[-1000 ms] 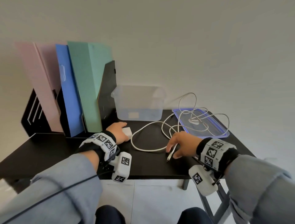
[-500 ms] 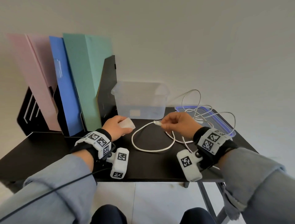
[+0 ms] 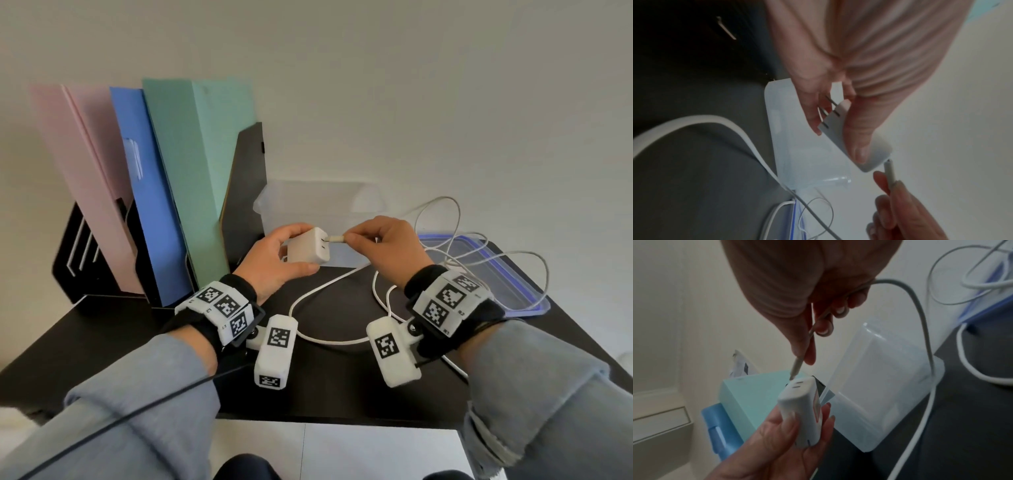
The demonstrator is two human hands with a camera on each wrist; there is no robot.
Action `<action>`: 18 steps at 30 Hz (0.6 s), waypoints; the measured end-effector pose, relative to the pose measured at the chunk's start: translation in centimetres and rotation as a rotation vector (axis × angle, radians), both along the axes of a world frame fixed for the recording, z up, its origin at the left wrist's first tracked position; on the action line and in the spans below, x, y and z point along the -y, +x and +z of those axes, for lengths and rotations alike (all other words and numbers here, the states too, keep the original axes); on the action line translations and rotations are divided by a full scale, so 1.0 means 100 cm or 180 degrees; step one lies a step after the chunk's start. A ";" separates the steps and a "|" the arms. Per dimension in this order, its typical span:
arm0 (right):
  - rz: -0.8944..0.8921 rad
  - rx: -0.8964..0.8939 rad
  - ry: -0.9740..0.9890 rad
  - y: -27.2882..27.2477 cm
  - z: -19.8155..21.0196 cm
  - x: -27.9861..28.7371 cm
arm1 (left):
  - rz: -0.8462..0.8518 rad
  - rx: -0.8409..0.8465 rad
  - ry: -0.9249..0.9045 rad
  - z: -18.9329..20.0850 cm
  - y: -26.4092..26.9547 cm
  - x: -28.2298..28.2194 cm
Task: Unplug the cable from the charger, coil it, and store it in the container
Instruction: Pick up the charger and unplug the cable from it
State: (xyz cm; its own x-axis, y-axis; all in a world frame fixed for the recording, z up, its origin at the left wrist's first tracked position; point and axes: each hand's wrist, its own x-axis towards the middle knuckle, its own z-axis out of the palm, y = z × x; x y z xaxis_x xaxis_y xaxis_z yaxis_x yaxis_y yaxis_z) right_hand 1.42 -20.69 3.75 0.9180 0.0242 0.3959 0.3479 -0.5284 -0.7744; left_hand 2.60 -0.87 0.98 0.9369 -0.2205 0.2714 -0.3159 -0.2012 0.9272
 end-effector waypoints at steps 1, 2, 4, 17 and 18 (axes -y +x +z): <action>0.0001 0.0009 -0.0143 0.000 0.002 0.000 | 0.0005 0.0019 0.0013 0.001 0.001 0.000; -0.0006 0.0027 -0.0274 0.000 0.003 -0.001 | 0.0018 0.0044 0.0020 0.002 0.002 0.000; -0.0050 0.0077 -0.0494 0.001 0.005 -0.001 | 0.0046 0.0096 0.0039 0.003 0.003 0.001; -0.0195 0.0139 -0.0803 0.000 0.009 0.001 | 0.0091 0.0312 0.0278 0.009 -0.002 0.004; -0.0198 0.0140 -0.0815 -0.001 0.009 0.001 | 0.0094 0.0351 0.0315 0.009 -0.003 0.005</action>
State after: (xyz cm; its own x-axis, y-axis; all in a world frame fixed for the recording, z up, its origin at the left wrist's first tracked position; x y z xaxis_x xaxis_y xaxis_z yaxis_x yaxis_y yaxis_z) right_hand 1.36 -20.75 4.63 0.9029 0.0727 0.4237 0.3390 -0.7266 -0.5977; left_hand 2.34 -1.39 1.92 0.9090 -0.2242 0.3514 -0.4075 -0.3007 0.8623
